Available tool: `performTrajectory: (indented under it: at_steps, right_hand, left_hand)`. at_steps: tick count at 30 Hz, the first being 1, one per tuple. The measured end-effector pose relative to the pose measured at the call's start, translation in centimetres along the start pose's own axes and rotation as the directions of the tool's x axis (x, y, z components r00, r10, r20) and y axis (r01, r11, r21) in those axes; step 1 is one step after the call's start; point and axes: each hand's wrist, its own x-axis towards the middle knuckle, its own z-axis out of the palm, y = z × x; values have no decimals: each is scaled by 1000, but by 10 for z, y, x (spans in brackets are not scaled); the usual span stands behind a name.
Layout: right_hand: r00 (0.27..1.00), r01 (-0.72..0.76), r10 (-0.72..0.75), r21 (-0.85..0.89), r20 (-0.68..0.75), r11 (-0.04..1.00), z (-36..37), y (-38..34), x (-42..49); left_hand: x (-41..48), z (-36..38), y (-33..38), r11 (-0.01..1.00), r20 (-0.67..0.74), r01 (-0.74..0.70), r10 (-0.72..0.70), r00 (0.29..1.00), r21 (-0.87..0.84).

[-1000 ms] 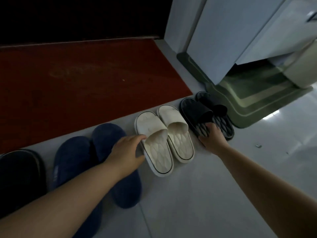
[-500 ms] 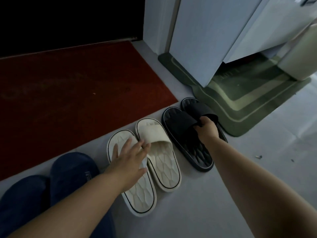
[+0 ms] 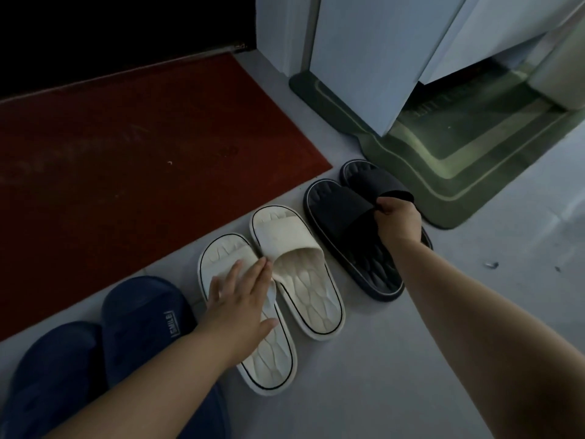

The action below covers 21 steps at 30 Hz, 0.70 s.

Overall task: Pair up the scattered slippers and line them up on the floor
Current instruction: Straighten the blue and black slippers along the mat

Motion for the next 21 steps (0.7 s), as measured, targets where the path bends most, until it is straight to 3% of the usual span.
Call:
performTrajectory:
  at_steps: [13,17,19,21]
  right_hand:
    - [1000,-31,31,-3,4,1000,3,7,0]
    - [998,-38,32,-112,-48,993,-1,-7,-15]
    - [995,59,-65,-80,-81,995,6,-23,-42]
    - [958,270,-264,-49,110,962,22,-34,-83]
  left_hand:
    - [-1,1,-1,999,-37,-16,15,999,-33]
    - [-2,-1,-1,997,-65,-26,22,998,-66]
    - [-4,-4,-3,988,-129,-50,31,991,-148]
    - [-7,-8,-7,960,-218,-53,-8,976,-274]
